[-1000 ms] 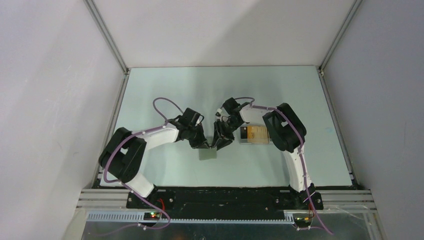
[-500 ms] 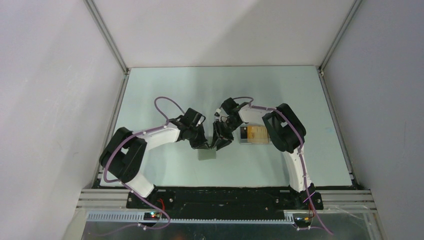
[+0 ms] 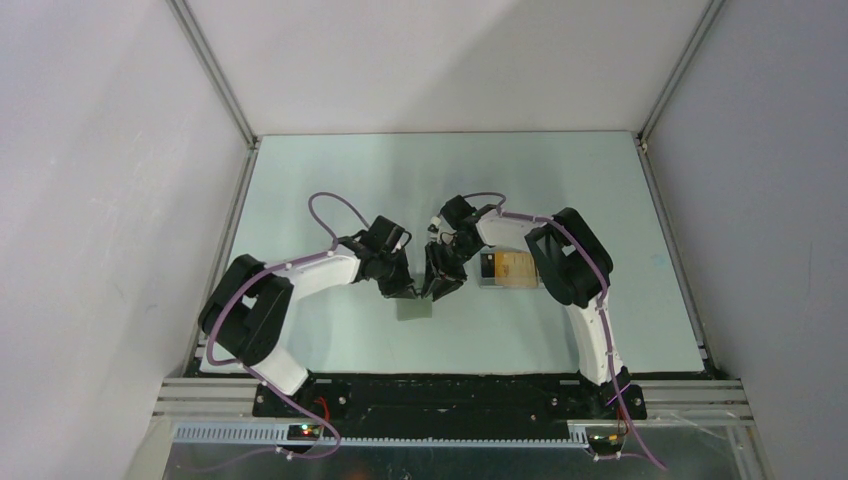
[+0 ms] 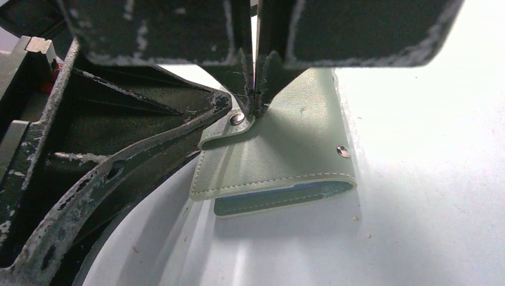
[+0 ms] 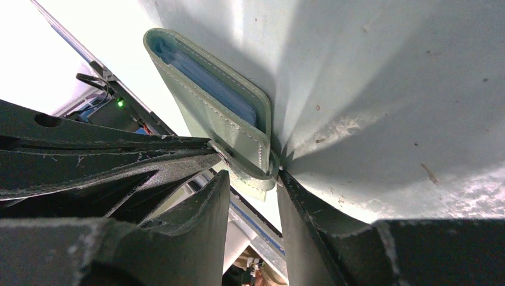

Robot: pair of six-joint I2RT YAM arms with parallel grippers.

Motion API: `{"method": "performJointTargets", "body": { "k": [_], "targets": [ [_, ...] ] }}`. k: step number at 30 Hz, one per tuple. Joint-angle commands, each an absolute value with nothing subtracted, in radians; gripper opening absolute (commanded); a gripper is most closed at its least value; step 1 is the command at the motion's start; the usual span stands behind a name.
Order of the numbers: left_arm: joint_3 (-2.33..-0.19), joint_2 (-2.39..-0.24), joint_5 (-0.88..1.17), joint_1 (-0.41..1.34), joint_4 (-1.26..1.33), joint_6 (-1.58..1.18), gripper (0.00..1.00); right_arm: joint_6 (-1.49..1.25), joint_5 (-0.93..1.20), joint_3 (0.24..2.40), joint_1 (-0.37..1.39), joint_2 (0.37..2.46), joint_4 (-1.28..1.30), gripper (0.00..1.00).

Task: Put the credit cards into the card holder
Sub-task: Close the card holder at the center of the board.

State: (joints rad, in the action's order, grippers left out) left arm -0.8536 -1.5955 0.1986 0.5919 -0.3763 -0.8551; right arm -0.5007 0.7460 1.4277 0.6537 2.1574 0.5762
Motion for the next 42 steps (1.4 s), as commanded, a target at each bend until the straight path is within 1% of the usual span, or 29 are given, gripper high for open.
{"method": "performJointTargets", "body": {
  "k": [1,15,17,23,27,30,35,37,42],
  "targets": [
    [-0.881,-1.595,0.16,0.597,-0.406,-0.828,0.0,-0.472,0.581,1.408,0.664,2.182,0.557,0.4],
    [-0.897,-1.64,0.162,0.616,-0.42,-0.823,0.0,-0.482,0.554,1.419,0.685,2.227,0.547,0.39],
    [-0.898,-1.636,0.153,0.615,-0.427,-0.824,0.0,-0.485,0.542,1.421,0.685,2.234,0.551,0.38],
    [-0.908,-1.636,0.143,0.615,-0.448,-0.817,0.0,-0.49,0.518,1.426,0.695,2.258,0.562,0.3],
    [-0.908,-1.636,0.132,0.615,-0.464,-0.815,0.0,-0.484,0.509,1.422,0.701,2.254,0.577,0.3],
    [-0.915,-1.642,0.126,0.615,-0.472,-0.815,0.0,-0.482,0.5,1.409,0.698,2.22,0.571,0.33],
    [-0.918,-1.642,0.114,0.615,-0.484,-0.815,0.0,-0.483,0.479,1.349,0.68,2.145,0.557,0.46],
    [-0.921,-1.644,0.114,0.615,-0.487,-0.813,0.0,-0.488,0.49,1.325,0.669,2.118,0.536,0.49],
    [-0.926,-1.649,0.112,0.615,-0.491,-0.81,0.0,-0.493,0.49,1.313,0.655,2.108,0.526,0.5]
  ]
}}
